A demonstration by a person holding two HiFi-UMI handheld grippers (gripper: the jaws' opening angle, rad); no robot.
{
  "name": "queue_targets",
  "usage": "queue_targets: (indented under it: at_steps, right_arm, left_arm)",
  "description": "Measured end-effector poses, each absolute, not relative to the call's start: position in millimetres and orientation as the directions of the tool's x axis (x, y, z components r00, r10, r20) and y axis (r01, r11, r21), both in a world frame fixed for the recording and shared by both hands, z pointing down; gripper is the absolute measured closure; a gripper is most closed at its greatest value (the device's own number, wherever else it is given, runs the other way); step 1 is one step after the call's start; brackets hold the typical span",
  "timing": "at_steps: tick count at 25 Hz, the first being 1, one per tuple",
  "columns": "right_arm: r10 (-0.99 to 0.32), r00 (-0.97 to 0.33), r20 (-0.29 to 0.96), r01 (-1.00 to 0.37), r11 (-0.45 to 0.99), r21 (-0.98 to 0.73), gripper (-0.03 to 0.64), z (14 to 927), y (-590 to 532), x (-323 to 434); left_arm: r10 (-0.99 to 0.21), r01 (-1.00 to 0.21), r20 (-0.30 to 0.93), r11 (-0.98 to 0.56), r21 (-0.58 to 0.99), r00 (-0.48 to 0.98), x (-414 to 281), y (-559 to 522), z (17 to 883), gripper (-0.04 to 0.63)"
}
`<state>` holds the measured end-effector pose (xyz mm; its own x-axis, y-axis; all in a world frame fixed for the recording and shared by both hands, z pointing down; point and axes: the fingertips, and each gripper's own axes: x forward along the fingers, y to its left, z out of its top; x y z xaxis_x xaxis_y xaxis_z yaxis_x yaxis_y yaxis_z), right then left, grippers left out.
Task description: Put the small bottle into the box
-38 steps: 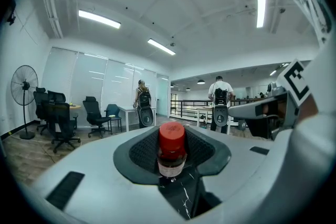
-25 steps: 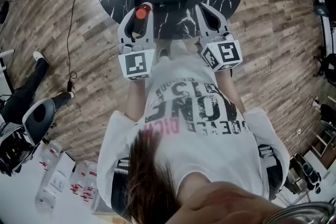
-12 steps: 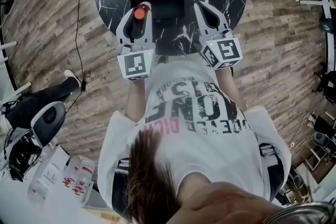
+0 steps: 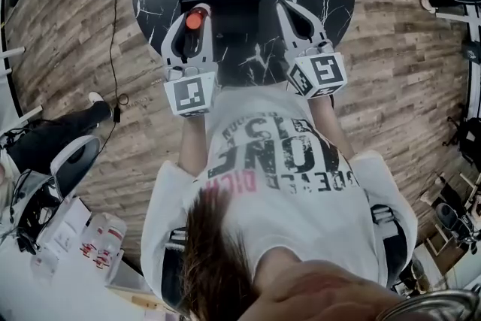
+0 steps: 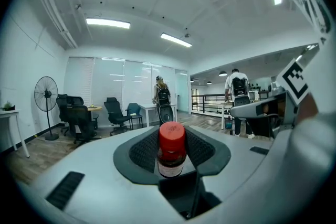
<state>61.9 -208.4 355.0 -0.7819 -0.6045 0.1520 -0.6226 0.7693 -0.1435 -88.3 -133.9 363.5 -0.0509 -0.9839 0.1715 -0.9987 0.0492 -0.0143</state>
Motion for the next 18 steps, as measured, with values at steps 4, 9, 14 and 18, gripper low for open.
queue_targets:
  at_steps: [4, 9, 14, 18]
  right_arm:
    - [-0.594, -0.788, 0.164, -0.615, 0.773, -0.155, 0.614, 360, -209, 65]
    - [-0.595, -0.785, 0.172, -0.619, 0.768, -0.164, 0.614, 366, -209, 68]
    - [-0.62, -0.765, 0.173, -0.644, 0.747, -0.168, 0.614, 367, -209, 73]
    - [-0.641, -0.747, 0.176, -0.665, 0.729, -0.162, 0.614, 369, -210, 74]
  left_arm:
    - [-0.974, -0.997, 0.211, 0.078, -0.018, -0.08, -92, -128, 375, 0.454]
    - [-0.974, -0.997, 0.214, 0.078, -0.009, -0.078, -89, -127, 378, 0.454]
    - [-0.98, -0.999, 0.193, 0.047, -0.004, -0.047, -85, -131, 373, 0.454]
    - [-0.983, -0.999, 0.179, 0.037, 0.006, -0.036, -90, -136, 374, 0.454]
